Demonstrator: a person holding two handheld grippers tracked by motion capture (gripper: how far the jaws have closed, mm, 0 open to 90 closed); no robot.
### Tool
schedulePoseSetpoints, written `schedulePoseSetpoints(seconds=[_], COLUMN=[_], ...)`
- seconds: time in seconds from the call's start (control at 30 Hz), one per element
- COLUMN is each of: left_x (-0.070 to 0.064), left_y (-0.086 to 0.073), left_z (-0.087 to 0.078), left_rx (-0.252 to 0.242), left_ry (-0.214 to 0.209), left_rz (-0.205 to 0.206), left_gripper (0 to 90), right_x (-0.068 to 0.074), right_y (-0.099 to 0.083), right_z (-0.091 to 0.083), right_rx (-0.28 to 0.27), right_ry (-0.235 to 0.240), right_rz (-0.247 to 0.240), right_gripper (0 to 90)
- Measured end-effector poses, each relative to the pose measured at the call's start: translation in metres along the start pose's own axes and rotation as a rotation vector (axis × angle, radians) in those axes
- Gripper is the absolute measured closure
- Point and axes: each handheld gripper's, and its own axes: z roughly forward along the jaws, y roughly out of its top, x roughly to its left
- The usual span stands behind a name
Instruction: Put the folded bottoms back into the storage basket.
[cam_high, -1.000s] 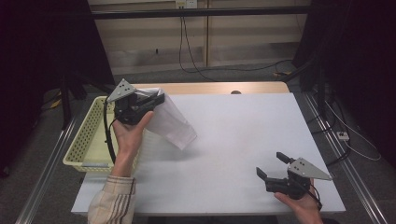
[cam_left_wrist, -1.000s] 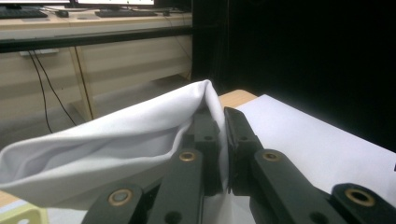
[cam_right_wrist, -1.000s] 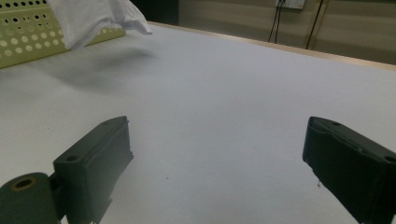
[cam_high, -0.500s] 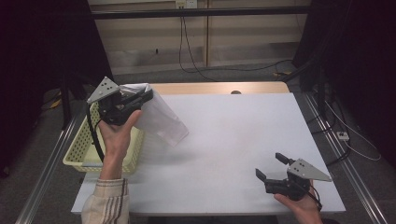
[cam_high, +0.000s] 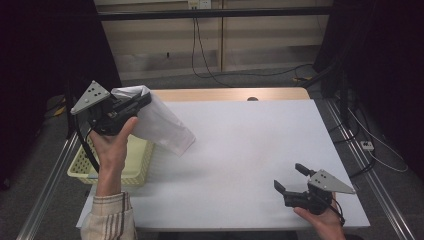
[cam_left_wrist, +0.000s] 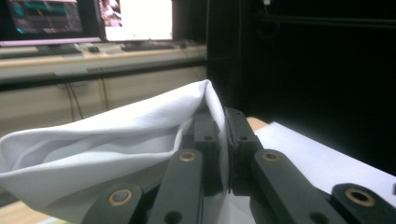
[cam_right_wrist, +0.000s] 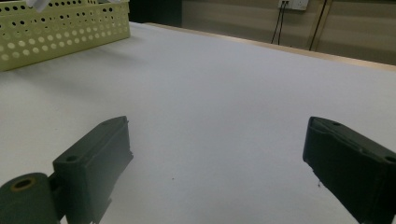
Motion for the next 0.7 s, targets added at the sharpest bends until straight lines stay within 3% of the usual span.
schedulePoseSetpoints(seconds=[0.03,0.27,0.7], left_x=[-0.002,-0.002,0.009], left_y=[0.001,0.006,0.011], left_z=[-0.002,-0.015,-0.036], left_rx=[-0.006,-0.03,-0.081], left_ry=[0.016,0.027,0.058], left_rz=[0.004,0.018,-0.004], left_gripper=[85.5,85.5,85.5], right_x=[0.0,0.0,0.0], right_y=[0.0,0.0,0.0], right_z=[0.0,0.0,-0.001], right_rx=[0.003,-0.001,0.002], right_ry=[-0.002,-0.003,-0.004], right_rz=[0.001,-0.001,-0.003], right_gripper=[7.6,7.6,7.7])
